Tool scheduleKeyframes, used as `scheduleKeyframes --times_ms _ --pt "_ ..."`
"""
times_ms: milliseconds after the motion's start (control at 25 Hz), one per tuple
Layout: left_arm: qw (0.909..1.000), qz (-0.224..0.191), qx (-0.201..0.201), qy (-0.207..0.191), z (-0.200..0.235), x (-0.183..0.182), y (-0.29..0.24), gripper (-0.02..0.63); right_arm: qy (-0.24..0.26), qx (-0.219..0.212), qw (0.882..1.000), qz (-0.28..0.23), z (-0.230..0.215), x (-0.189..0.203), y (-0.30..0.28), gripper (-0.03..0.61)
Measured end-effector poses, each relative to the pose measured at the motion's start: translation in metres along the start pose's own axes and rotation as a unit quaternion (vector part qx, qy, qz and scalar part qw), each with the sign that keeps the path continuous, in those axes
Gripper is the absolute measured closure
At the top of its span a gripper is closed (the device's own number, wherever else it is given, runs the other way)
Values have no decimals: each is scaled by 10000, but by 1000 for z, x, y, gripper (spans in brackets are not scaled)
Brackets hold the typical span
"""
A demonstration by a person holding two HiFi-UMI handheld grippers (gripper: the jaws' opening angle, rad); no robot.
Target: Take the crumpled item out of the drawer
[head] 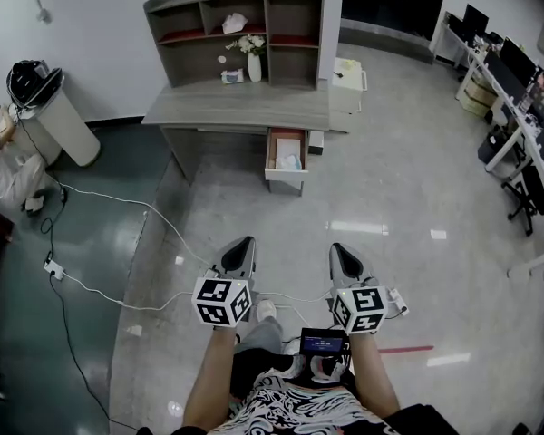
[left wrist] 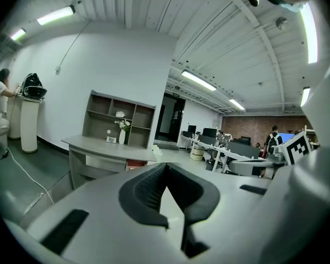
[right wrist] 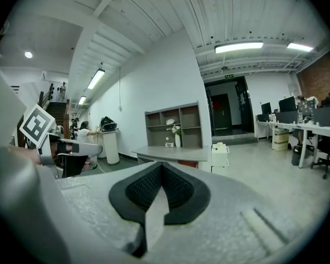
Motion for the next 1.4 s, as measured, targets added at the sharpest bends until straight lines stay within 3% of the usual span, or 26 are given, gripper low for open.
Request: scheduleKeyframes --times_ms 160,360,800,1040,1200,1400 --pt "9997 -2 -28 258 14 0 -14 607 41 -29 10000 14 -7 -1 -18 574" --pt "9996 72 -66 280 33 -2 -62 606 -25 -23 10000 86 -29 -2 -59 574" --pt "9984 515 241 51 110 -50 -282 607 -173 444 9983 341 -137 -36 -255 574" --pt "9953 870 419 85 164 -81 -395 607 -282 616 9954 676 -171 -62 -359 574" --pt "9942 909 568 82 180 -91 -447 607 -329 824 9933 746 -195 -67 -397 574" --pt "9929 947 710 104 187 -101 -475 607 -407 902 9919 791 -201 -72 -418 574"
Point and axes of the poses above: the fingertips, and each gripper's own axes: y backward along the fingers, z to its left, x out of its underside, the point moved 9 cm from there along y, backward along the fingers, and after that the axes turned 8 degrees about -x, right-handed, at the moved point
